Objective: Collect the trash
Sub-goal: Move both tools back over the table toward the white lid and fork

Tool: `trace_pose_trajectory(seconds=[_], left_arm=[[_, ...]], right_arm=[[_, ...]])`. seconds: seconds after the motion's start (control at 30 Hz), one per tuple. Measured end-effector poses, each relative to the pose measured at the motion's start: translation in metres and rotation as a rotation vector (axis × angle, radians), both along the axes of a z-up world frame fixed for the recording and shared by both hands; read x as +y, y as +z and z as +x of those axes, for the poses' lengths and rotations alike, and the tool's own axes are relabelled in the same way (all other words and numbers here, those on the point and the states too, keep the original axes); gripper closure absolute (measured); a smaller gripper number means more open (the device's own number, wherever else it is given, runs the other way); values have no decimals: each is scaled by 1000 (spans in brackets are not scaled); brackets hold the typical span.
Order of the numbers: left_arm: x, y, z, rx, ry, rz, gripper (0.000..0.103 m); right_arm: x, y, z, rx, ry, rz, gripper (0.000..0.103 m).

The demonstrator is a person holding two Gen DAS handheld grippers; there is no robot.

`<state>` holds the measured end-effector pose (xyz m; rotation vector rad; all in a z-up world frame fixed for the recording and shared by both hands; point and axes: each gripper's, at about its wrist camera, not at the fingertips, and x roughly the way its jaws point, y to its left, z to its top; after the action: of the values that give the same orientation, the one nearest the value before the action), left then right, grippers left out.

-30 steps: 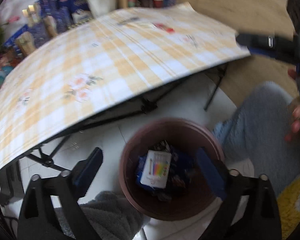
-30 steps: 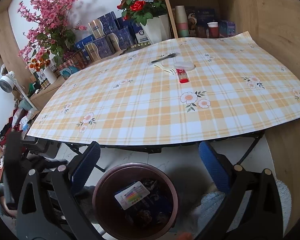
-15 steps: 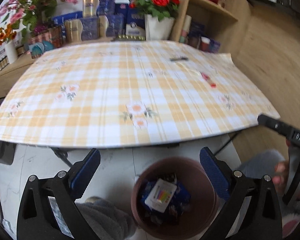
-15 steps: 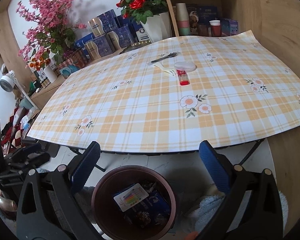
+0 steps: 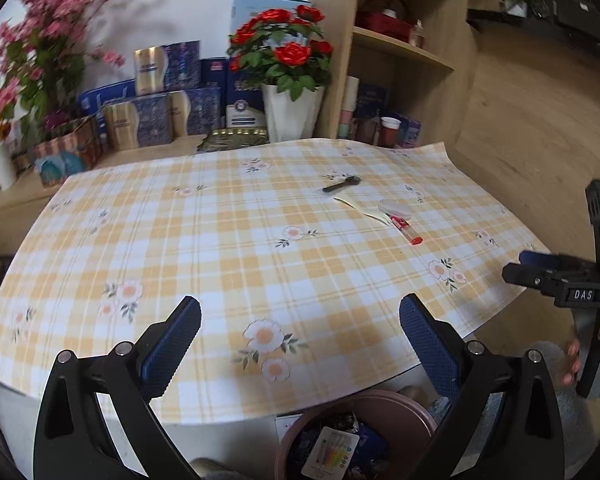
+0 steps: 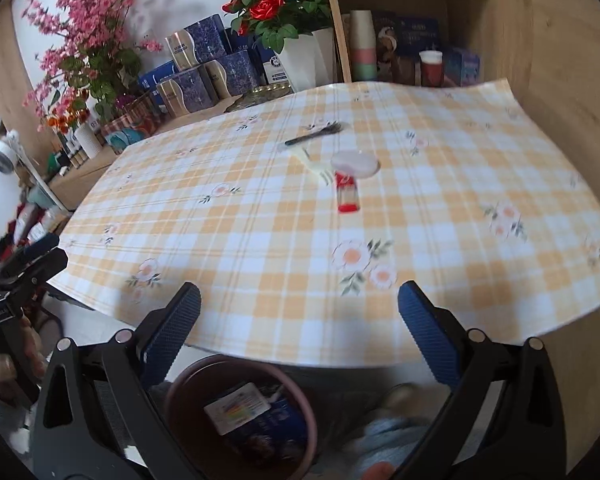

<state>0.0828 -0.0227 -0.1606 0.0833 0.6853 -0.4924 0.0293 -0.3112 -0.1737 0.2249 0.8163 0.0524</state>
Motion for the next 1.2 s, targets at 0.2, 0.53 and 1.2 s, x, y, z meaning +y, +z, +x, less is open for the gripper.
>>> trace_pose_trajectory(seconds=[0.2, 0.53, 1.2], left_arm=[[-24, 1, 26, 47, -7, 19, 6], [-24, -10, 70, 137, 82, -101, 6], [-42, -25, 131, 130, 113, 3, 6]], right_arm=[[-22, 6, 19, 10, -25, -28, 6], [-56, -6, 46, 53, -36, -27, 6], [-93, -42, 163, 75, -12, -10, 14]])
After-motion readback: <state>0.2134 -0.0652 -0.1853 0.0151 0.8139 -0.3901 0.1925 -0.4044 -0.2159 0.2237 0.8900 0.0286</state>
